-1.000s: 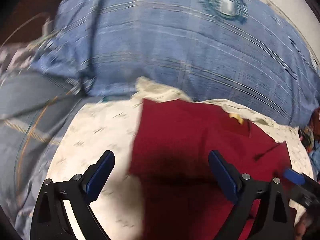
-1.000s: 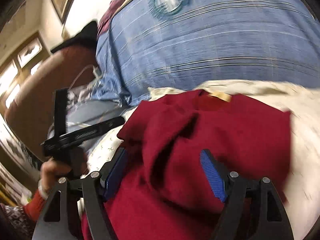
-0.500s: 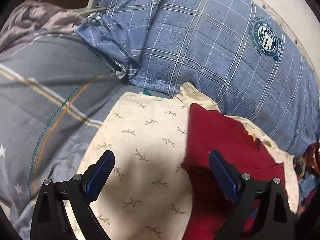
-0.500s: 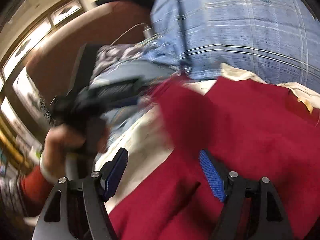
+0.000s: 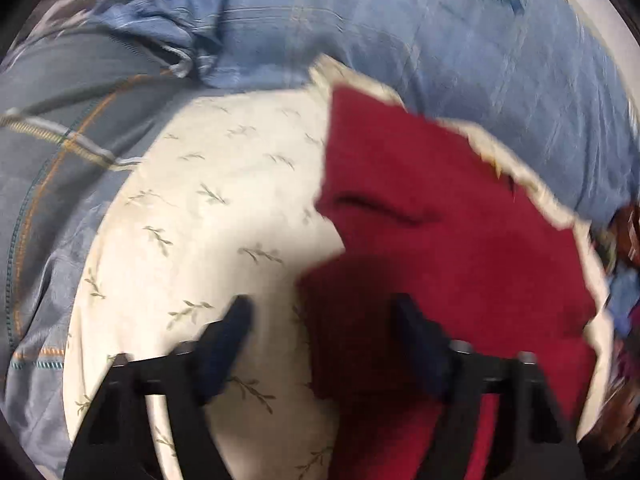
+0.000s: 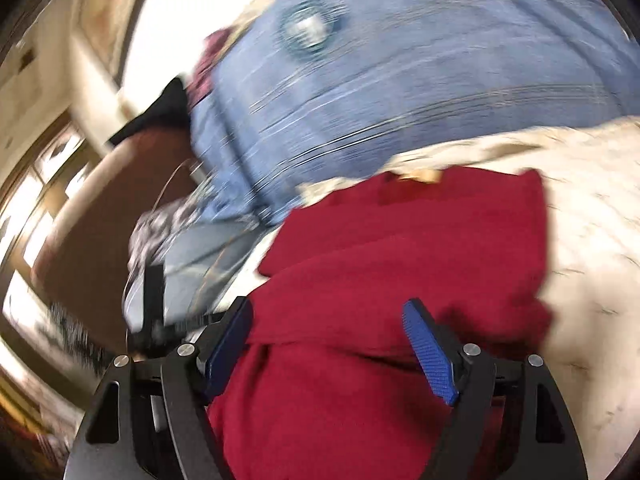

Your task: Fold small clothes

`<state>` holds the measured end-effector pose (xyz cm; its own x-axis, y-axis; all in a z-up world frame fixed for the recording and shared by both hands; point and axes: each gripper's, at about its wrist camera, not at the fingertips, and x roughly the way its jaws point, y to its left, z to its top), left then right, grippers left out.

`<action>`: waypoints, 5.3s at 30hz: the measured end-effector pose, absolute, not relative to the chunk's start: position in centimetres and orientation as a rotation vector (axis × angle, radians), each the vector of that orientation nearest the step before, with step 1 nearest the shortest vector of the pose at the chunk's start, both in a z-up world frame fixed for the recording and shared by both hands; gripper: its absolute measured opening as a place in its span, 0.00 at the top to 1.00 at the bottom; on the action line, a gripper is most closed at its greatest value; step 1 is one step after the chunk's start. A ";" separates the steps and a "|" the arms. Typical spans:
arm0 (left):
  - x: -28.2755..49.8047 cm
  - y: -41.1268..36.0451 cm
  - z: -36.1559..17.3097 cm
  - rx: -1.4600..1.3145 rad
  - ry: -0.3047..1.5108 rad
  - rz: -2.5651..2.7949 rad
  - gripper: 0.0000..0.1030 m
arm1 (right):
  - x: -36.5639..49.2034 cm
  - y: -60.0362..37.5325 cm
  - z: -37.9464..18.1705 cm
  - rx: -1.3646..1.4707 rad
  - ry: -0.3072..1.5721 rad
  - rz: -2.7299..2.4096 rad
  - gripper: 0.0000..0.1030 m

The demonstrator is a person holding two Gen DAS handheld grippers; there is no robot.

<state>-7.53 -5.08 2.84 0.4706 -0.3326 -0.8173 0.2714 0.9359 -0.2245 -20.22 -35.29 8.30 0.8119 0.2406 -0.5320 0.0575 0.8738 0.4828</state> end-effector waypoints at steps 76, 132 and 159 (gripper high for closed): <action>1.6 -12.7 4.0 -0.003 0.969 -0.407 0.94 | -21.9 -41.4 4.5 0.115 0.839 -0.363 0.64; 1.2 -13.3 2.8 0.037 0.927 -0.303 0.30 | -10.2 -42.3 4.1 0.176 0.879 -0.366 0.52; -18.9 -0.5 5.7 -0.008 0.982 -0.389 0.32 | -30.3 -35.3 6.2 0.284 0.899 -0.205 0.26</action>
